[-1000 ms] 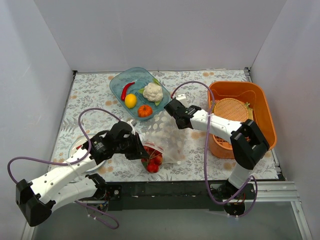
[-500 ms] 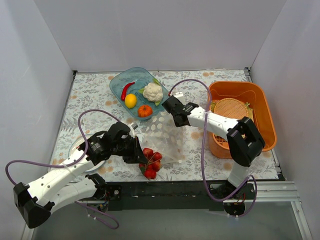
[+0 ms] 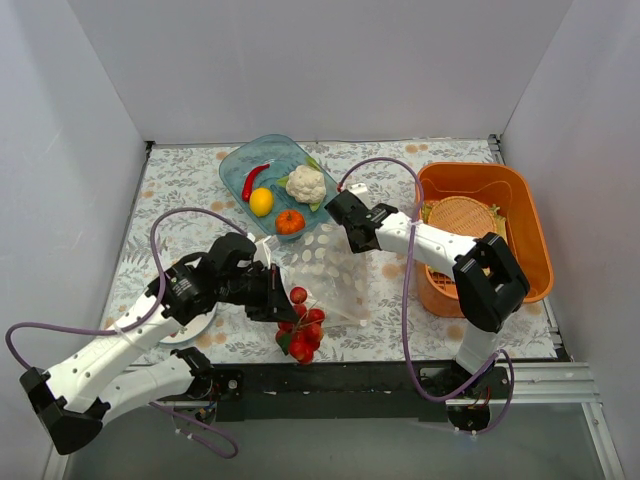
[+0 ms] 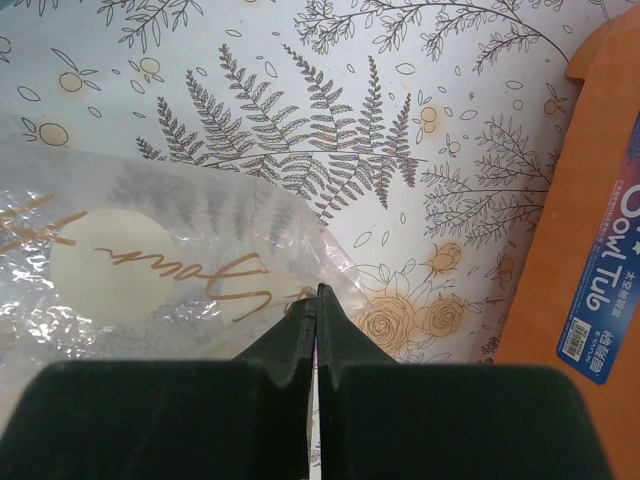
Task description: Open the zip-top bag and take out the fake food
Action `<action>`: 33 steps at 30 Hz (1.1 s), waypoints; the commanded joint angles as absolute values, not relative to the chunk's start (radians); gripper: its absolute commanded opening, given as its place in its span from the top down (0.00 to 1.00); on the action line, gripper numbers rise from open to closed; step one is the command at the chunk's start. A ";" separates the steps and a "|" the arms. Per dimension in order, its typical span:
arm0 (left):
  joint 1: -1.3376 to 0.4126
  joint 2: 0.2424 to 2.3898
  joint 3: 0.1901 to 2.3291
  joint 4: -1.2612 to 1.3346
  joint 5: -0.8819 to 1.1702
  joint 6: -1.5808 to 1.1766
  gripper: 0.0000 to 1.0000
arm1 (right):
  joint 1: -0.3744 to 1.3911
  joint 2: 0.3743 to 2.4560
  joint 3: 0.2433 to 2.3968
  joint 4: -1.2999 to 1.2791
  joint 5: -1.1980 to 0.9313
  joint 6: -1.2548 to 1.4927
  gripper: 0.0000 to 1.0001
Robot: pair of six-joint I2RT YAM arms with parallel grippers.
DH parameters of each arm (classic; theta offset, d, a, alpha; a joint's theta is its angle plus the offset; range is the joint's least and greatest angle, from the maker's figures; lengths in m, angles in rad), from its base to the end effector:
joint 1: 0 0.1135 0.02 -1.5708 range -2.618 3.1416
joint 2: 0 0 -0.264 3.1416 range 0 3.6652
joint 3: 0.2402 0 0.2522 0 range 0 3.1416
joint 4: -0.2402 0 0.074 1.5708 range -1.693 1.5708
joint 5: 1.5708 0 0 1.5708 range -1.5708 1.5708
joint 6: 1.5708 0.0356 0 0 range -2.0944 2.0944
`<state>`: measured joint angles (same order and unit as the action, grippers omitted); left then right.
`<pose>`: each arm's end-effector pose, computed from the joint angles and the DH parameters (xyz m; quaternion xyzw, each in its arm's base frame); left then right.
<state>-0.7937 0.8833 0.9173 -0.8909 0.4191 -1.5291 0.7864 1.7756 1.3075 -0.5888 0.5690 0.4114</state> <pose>0.1054 -0.1278 0.3053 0.2616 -0.8813 0.3911 0.0428 0.2753 0.2487 0.2244 -0.1030 0.9253 -0.0867 0.3545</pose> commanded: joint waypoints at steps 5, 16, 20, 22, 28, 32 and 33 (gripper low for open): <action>-0.788 0.922 1.118 -0.979 0.440 -1.470 1.00 | 0.779 1.753 1.286 -0.561 0.560 0.400 0.99; -0.753 1.040 1.374 -1.055 0.311 -1.401 1.00 | 0.767 1.695 1.238 -0.532 0.529 0.377 0.99; -0.645 1.095 1.462 -1.048 0.350 -1.341 1.00 | 0.767 1.675 1.224 -0.525 0.520 0.367 0.99; -0.595 1.130 1.511 -1.045 0.394 -1.322 1.00 | 0.764 1.674 1.212 -0.517 0.515 0.364 0.99; -0.549 1.189 1.592 -1.031 0.417 -1.305 1.00 | 0.755 1.675 1.203 -0.502 0.494 0.354 0.99; -0.520 1.219 1.615 -0.983 0.405 -1.310 1.00 | 0.755 1.664 1.187 -0.491 0.470 0.356 0.99; -0.515 1.227 1.612 -0.951 0.408 -1.313 1.00 | 0.755 1.661 1.183 -0.489 0.463 0.357 0.99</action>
<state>-0.5419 1.2167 1.5696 -1.0328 0.3809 -1.3262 0.7593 1.7000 1.1988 -0.5171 0.4919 0.3626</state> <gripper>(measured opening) 0.038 0.022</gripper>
